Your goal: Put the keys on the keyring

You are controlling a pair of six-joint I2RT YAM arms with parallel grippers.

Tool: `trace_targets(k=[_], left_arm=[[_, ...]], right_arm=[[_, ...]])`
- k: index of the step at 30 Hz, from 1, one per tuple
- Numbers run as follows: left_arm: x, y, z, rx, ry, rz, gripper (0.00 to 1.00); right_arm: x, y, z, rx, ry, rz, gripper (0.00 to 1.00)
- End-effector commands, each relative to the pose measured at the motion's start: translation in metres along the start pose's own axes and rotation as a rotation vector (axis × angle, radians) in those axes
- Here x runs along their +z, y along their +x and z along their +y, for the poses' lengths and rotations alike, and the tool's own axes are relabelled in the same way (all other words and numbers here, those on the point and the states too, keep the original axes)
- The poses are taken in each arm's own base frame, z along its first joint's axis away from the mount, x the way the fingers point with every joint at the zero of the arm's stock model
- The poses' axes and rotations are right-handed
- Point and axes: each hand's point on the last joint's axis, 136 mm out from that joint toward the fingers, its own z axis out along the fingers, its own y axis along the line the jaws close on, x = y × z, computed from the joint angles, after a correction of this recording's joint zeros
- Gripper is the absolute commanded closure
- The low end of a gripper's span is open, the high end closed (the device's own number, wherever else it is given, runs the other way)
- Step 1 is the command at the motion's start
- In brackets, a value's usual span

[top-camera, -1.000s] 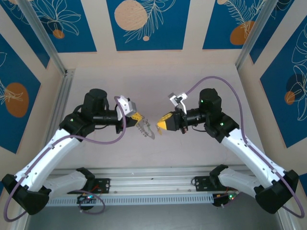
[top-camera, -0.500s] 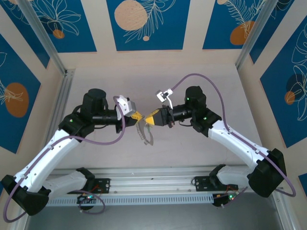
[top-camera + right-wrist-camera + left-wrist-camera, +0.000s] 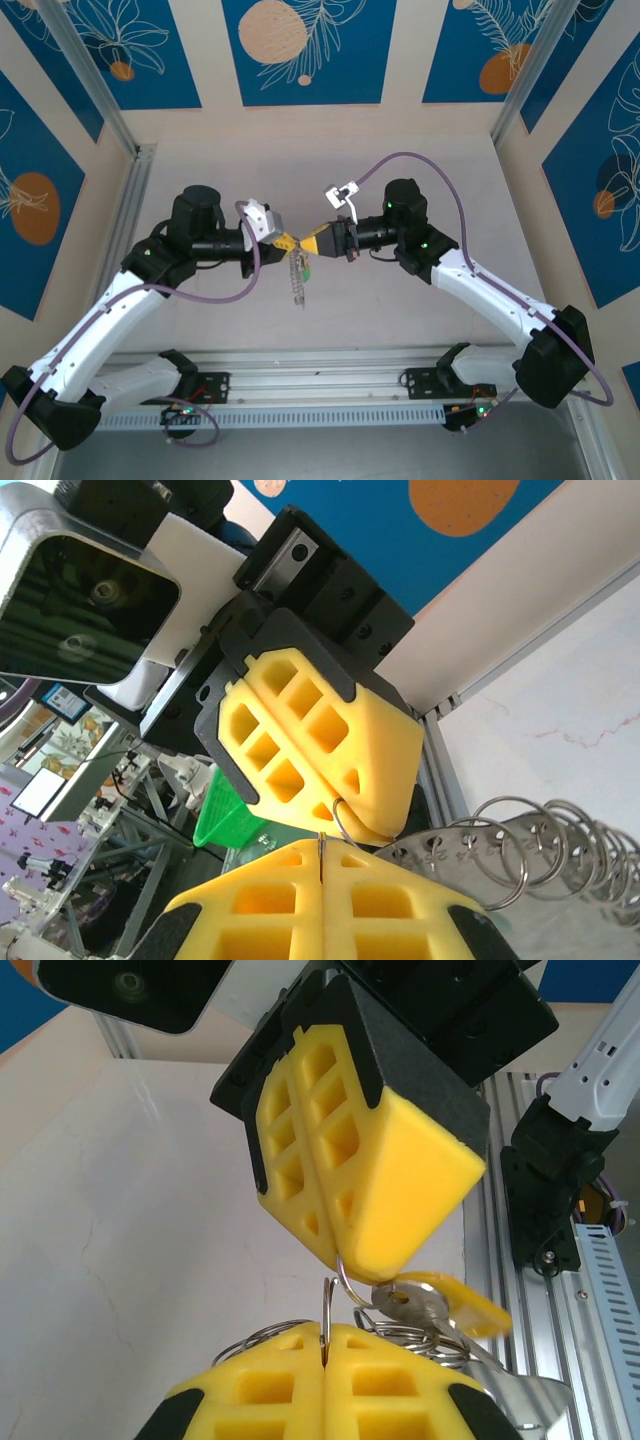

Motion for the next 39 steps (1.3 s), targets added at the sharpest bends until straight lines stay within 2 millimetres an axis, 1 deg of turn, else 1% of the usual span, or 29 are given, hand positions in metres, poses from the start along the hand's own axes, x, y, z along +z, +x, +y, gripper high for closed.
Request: trace_targets(k=[1, 20, 29, 39], left_arm=[[-0.006, -0.016, -0.007, 0.042, 0.011, -0.057, 1.0], [-0.008, -0.018, -0.009, 0.051, 0.014, -0.065, 1.0], [-0.008, -0.021, -0.011, 0.052, 0.023, -0.077, 1.0], [-0.009, -0.024, -0.012, 0.054, 0.018, -0.089, 1.0]], right_arm=[[-0.001, -0.001, -0.007, 0.017, 0.028, -0.014, 1.0], [-0.007, -0.003, -0.026, 0.092, 0.094, -0.035, 1.0], [-0.004, -0.003, -0.031, 0.122, 0.106, -0.018, 1.0], [-0.003, -0.004, -0.042, 0.177, 0.154, -0.021, 1.0]])
